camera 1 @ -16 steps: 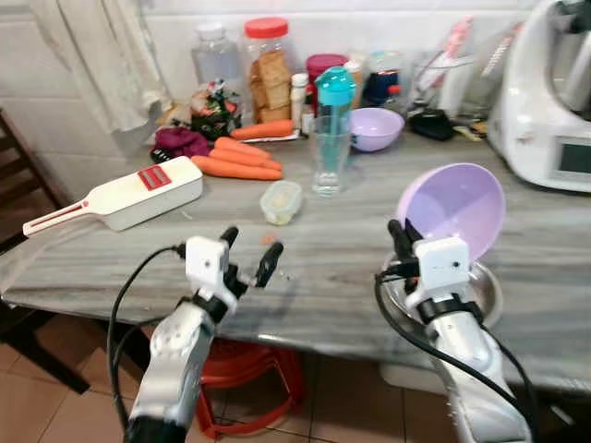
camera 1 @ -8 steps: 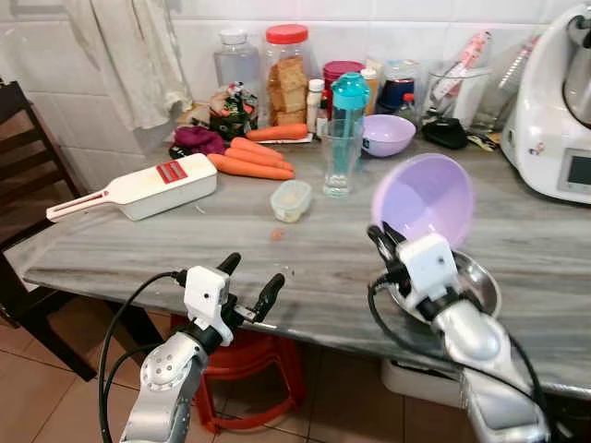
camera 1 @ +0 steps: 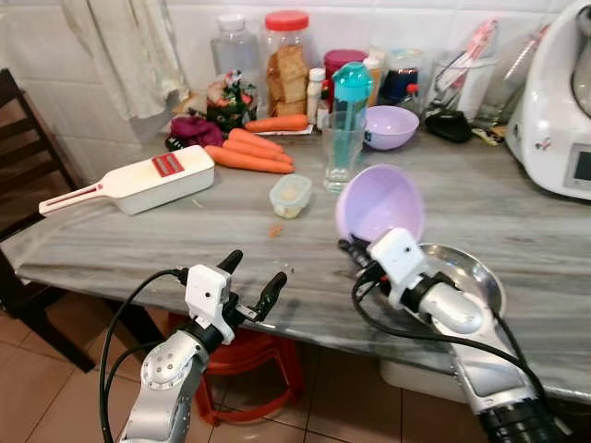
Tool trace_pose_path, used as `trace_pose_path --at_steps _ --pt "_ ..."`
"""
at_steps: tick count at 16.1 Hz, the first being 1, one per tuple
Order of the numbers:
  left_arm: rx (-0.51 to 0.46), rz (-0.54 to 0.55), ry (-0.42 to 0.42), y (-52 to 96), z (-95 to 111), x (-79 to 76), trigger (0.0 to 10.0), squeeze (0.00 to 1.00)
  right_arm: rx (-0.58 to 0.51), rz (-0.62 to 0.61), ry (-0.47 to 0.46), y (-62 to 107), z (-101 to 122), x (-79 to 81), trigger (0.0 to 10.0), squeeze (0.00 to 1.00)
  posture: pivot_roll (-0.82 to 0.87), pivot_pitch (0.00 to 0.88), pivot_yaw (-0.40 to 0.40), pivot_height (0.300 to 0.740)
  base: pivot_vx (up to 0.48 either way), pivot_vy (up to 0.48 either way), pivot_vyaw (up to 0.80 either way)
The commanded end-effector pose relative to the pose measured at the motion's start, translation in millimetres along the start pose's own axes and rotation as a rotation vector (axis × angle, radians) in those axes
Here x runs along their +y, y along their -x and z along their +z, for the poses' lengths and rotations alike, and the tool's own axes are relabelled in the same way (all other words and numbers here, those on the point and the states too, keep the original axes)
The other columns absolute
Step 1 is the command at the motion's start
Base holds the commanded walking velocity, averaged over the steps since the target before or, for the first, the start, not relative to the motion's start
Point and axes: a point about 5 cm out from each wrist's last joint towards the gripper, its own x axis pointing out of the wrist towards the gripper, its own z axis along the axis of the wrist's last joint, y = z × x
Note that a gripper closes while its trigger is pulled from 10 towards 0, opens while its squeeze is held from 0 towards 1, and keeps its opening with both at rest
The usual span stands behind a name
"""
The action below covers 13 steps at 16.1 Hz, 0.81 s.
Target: Setting the table
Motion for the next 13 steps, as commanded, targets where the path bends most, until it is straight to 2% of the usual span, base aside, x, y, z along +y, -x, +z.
trace_pose_path --at_steps 1,7,8,9,10,13 --pt "-0.005 -0.015 -0.014 -0.9 2 0.0 10.0 0.00 -0.014 0.022 0.006 -3.5 4 -0.6 10.0 0.00 -0.01 0.000 0.042 0.740 0.000 0.000 0.00" --pt "-0.001 -0.016 -0.012 -1.3 2 -0.2 10.0 0.00 0.036 0.089 0.012 -7.6 -6 2.5 10.0 0.00 -0.01 0.000 0.043 0.740 0.000 0.000 0.00" --pt "0.000 -0.015 -0.010 -1.2 2 0.4 10.0 0.00 0.048 0.088 0.009 -6.9 -8 2.1 10.0 0.18 -0.01 0.000 0.044 0.740 0.000 0.000 0.00" --pt "0.002 -0.016 -0.010 -0.9 2 0.6 10.0 0.00 0.059 0.090 0.013 -6.3 -10 2.0 10.0 0.23 -0.01 0.000 0.046 0.740 0.000 0.000 0.00" --pt "0.003 -0.017 -0.010 -0.8 1 0.9 10.0 0.00 0.076 0.079 0.011 -5.5 -13 0.7 10.0 0.27 -0.01 0.000 0.050 0.740 0.000 0.000 0.00" --pt "0.008 -0.022 -0.008 -1.8 1 1.6 10.0 0.00 0.099 0.058 0.014 -5.4 -15 -3.2 10.0 0.26 -0.01 0.000 0.057 0.740 0.000 0.000 0.00"
